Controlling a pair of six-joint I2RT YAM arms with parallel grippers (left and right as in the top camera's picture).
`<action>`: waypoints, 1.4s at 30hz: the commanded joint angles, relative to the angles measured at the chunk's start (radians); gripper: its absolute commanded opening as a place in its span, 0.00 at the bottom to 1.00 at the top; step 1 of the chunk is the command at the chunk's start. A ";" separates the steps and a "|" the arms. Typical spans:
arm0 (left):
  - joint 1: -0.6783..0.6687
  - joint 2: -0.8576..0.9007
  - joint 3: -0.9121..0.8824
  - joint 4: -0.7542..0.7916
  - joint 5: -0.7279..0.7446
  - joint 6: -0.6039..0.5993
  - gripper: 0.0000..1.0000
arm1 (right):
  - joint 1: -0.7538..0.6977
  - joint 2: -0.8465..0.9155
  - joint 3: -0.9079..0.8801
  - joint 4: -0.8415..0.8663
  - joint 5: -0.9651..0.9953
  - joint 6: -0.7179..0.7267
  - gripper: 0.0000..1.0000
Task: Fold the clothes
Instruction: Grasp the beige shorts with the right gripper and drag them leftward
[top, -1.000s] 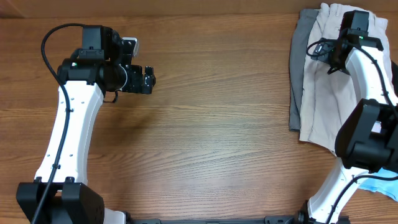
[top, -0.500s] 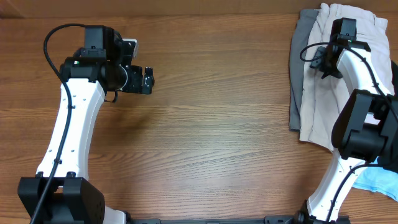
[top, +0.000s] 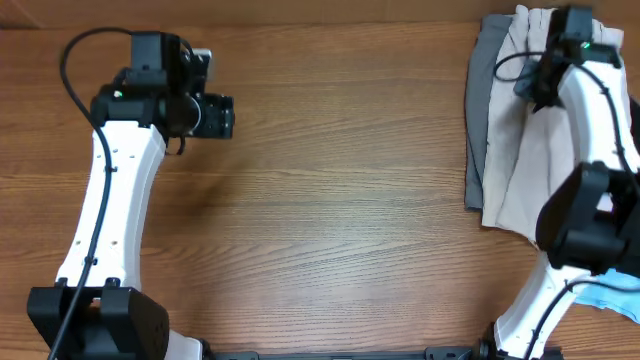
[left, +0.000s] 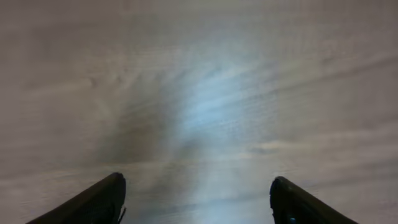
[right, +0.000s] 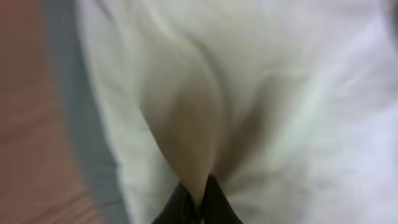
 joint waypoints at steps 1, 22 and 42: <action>-0.011 -0.002 0.203 -0.068 -0.068 -0.007 0.80 | 0.063 -0.161 0.160 -0.121 -0.107 -0.026 0.04; 0.248 -0.002 0.454 -0.326 -0.040 -0.042 0.99 | 0.818 -0.188 0.181 -0.240 -0.314 -0.055 0.08; 0.198 0.011 0.375 -0.476 0.303 0.219 1.00 | 0.685 -0.223 0.182 -0.396 -0.426 -0.025 0.83</action>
